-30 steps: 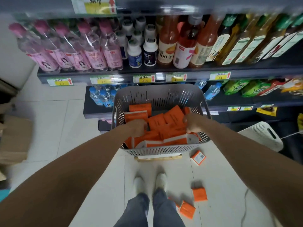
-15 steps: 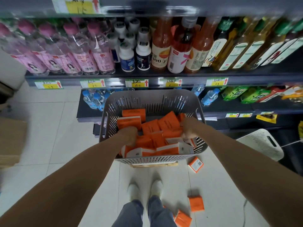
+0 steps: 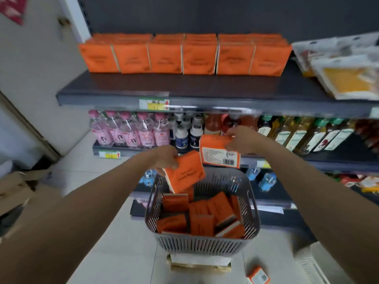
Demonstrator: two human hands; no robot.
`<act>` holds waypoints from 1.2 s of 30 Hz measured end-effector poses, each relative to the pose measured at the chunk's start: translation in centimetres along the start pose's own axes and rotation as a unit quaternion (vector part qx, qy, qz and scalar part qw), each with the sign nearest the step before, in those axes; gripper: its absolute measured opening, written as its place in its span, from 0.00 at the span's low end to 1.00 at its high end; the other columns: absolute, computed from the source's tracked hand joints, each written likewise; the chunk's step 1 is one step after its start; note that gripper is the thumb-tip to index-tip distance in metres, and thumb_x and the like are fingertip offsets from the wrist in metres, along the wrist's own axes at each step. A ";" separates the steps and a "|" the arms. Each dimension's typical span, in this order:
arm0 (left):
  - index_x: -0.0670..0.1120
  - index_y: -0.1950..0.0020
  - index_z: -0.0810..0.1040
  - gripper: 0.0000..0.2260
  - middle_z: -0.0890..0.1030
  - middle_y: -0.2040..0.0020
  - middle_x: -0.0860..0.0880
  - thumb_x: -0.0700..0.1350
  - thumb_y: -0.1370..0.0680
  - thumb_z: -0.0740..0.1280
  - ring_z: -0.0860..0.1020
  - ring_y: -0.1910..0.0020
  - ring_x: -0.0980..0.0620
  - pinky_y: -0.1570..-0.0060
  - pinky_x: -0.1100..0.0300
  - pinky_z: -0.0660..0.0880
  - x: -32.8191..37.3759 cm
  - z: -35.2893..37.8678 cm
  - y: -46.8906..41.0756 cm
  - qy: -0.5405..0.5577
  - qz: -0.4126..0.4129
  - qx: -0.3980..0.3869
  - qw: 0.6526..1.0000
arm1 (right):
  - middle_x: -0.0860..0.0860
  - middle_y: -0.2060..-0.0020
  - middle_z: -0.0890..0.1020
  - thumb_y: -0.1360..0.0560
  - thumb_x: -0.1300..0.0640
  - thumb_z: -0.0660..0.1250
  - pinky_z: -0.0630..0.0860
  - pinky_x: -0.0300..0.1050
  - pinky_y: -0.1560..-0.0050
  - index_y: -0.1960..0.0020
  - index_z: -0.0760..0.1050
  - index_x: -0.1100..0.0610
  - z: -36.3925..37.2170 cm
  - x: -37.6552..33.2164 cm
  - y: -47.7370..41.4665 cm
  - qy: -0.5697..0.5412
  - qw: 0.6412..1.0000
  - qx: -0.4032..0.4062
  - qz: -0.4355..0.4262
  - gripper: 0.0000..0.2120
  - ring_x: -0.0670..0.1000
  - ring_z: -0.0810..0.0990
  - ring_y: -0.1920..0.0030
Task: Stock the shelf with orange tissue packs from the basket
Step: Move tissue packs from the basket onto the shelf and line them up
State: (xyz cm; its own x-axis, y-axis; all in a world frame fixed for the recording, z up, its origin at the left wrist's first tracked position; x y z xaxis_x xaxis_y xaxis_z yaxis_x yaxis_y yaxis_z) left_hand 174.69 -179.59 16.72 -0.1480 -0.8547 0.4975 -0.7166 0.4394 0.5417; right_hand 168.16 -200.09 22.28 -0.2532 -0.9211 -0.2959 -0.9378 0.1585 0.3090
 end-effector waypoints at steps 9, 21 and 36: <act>0.39 0.35 0.71 0.17 0.76 0.46 0.42 0.39 0.23 0.64 0.77 0.51 0.44 0.57 0.54 0.79 0.7 -8.7 7.6 0.067 0.026 0.182 0.981 | 0.58 0.53 0.79 0.24 0.64 0.60 0.81 0.46 0.71 0.41 0.71 0.51 -7.9 -6.5 0.9 -0.198 0.972 0.104 -0.079 0.15 0.53 0.83 0.66; 0.40 0.48 0.74 0.07 0.75 0.54 0.42 0.37 0.26 0.62 0.74 0.59 0.45 0.59 0.54 0.75 -3.1 -15.9 13.2 0.115 -0.004 0.384 0.916 | 0.52 0.60 0.78 0.27 0.60 0.69 0.78 0.45 0.56 0.62 0.73 0.54 -9.0 -15.1 -3.3 -0.514 0.831 0.164 -0.137 0.06 0.49 0.76 0.59; 0.41 0.35 0.73 0.19 0.77 0.40 0.39 0.33 0.26 0.59 0.76 0.45 0.42 0.47 0.56 0.72 -9.1 -28.9 6.1 0.099 0.061 0.429 0.896 | 0.53 0.54 0.76 0.34 0.75 0.69 0.69 0.36 0.62 0.42 0.77 0.66 -12.0 -23.0 -13.9 -0.279 0.908 0.268 -0.161 0.21 0.49 0.74 0.52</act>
State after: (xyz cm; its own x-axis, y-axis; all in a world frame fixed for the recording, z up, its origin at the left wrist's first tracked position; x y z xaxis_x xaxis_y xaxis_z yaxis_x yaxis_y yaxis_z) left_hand 191.34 -161.12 35.09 -0.1977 -0.7118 0.6740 -0.9760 0.0790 -0.2028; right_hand 189.86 -185.37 35.69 0.1136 -0.6505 -0.7510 -0.9277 0.2010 -0.3145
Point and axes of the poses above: each hand's wrist, its own y-axis away from the middle knuckle, its own z-axis out of the palm, x = y × z, the point moved 2 cm from there along -y, towards the middle knuckle
